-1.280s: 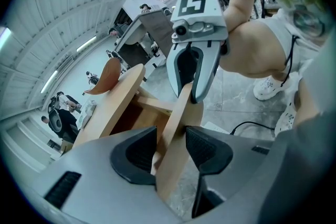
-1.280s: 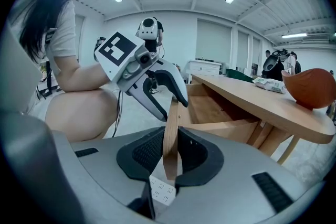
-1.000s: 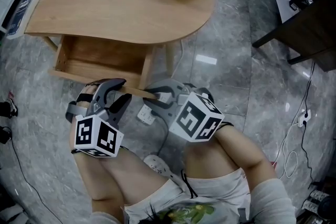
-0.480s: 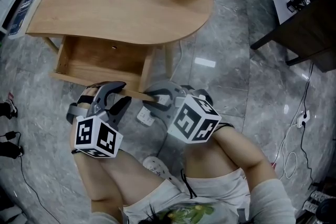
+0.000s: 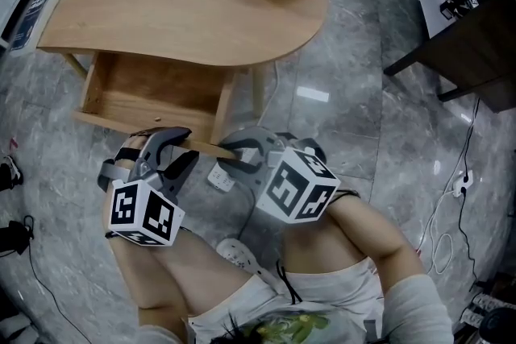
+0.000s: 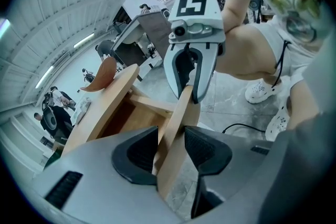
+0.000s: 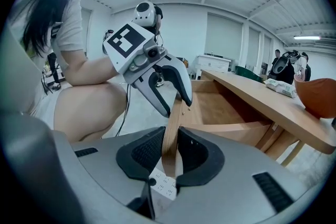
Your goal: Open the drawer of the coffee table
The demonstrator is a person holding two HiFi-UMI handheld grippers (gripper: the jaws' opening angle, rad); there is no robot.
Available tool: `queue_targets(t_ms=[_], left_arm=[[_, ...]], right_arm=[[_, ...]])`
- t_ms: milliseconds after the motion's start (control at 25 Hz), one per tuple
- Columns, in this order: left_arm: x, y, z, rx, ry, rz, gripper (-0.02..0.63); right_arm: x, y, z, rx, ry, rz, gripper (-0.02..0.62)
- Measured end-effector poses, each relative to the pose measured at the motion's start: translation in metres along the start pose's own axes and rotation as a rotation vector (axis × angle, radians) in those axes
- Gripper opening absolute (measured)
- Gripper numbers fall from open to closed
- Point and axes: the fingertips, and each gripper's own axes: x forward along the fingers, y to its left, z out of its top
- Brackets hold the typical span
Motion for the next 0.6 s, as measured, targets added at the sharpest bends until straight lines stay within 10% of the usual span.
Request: queue_targets(t_ms=[600], left_arm=[[-0.002,-0.0019,-0.0011,-0.019,-0.018,-0.004,0.164]], right_arm=[[0.001,0.0024,-0.0005,0.032,-0.006,0.016,0.08]])
